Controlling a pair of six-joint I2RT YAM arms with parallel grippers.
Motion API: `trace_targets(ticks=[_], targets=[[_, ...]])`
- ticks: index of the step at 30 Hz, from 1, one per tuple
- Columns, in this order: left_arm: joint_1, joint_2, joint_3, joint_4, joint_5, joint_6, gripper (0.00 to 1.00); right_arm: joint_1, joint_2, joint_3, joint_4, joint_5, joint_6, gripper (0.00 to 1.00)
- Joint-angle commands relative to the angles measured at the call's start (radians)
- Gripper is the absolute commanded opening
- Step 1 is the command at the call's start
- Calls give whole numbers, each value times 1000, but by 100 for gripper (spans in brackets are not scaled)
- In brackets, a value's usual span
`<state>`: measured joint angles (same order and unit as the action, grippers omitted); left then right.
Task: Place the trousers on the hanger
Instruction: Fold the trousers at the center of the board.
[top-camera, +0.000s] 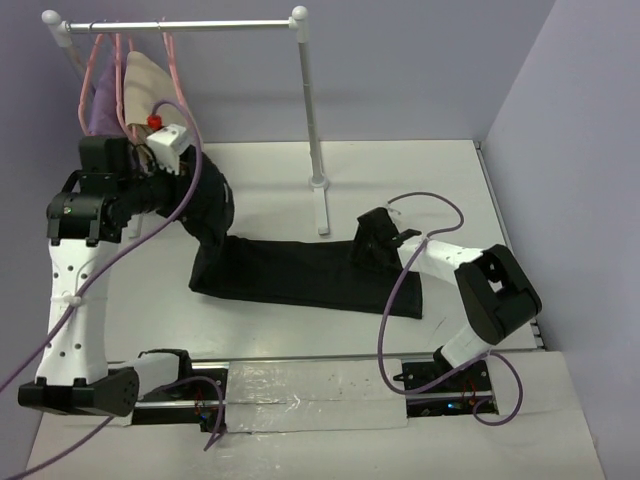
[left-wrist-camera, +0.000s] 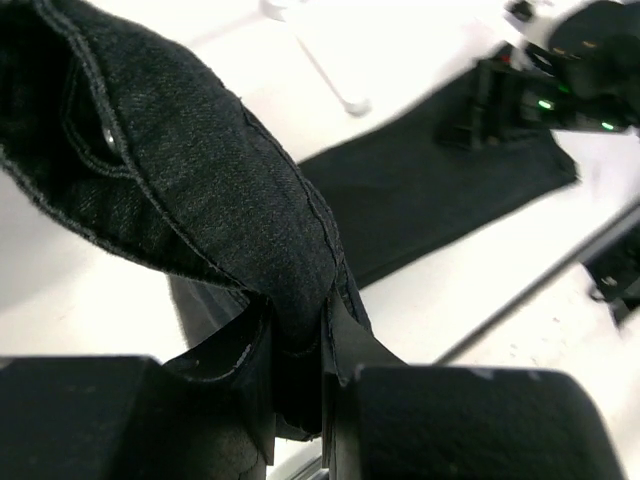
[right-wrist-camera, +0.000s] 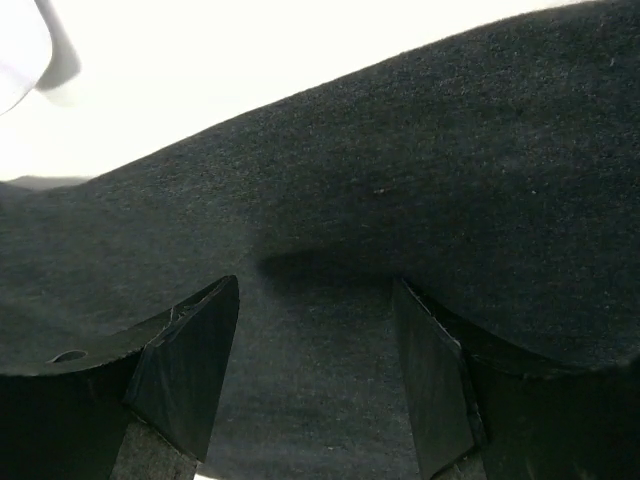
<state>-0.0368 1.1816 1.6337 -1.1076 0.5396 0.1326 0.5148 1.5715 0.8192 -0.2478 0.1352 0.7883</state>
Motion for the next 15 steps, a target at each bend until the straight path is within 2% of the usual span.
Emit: trace_targets(ticks=[1, 8, 15], targets=[[-96, 25, 78, 75, -41, -90, 0, 4, 10, 52, 53, -26, 26, 70], [-289, 150, 225, 86, -96, -123, 0, -55, -59, 78, -14, -8, 3, 70], [-485, 291, 267, 169, -176, -198, 0, -200, -232, 25, -83, -19, -32, 70]])
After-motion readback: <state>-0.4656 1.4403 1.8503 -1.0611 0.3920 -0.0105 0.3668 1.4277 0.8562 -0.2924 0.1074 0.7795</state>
